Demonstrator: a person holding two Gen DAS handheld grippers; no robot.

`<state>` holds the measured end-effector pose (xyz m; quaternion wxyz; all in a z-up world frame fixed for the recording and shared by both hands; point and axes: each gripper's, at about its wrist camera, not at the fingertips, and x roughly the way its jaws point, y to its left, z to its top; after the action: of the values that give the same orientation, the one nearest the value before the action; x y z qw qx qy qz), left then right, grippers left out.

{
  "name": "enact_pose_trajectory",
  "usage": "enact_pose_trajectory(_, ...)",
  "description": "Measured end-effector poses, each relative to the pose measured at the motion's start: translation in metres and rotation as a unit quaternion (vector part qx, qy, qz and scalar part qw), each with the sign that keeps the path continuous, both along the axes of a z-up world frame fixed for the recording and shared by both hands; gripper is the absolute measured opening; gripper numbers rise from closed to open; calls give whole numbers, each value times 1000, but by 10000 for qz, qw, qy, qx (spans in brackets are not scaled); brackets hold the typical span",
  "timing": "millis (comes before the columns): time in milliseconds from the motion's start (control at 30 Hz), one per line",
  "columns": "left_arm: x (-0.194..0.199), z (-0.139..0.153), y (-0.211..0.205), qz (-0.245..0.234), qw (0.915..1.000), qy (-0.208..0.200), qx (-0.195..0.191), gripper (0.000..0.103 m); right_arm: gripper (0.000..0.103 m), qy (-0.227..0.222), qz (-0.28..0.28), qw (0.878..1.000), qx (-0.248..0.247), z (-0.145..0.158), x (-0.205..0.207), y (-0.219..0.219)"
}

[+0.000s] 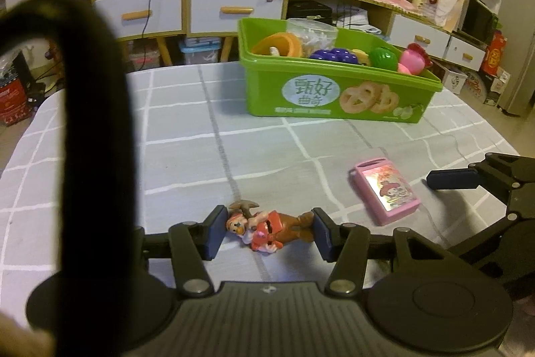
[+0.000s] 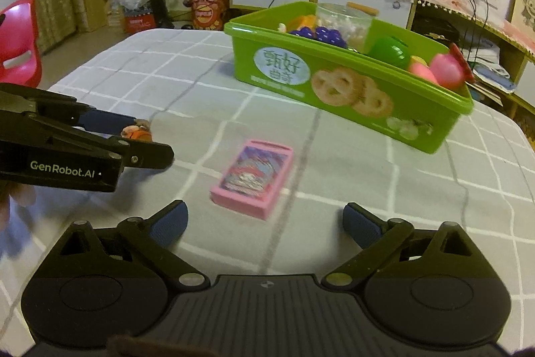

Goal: Organize rigid objects
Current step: 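Grasp the brown figurine with the left tool while the right tool grasps the pink card box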

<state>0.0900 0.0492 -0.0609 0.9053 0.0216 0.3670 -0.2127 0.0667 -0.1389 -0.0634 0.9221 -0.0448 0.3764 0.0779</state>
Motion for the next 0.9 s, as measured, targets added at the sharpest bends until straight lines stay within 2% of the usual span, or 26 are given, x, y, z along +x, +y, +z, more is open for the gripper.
enact_pose_trajectory(133,1,0,4,47,10000,14,7,32,89,-37,-67,10000,5,2,5,2)
enact_pose_trajectory(200,1,0,4,39,10000,19,11,32,80,-64,-131,9999,-40,3,7,3)
enact_pose_trajectory(433,1,0,4,50,10000,20,7,32,61,-127,-252,9996,-15,7,7,-5)
enact_pose_trajectory(567,2,0,4,45,10000,51,-25,32,45,-126,-299,9994,76,9,7,-13)
enact_pose_trajectory(900,4,2,2,129,9997,127,-150,32,43,-185,-528,9980,307,19,7,-34)
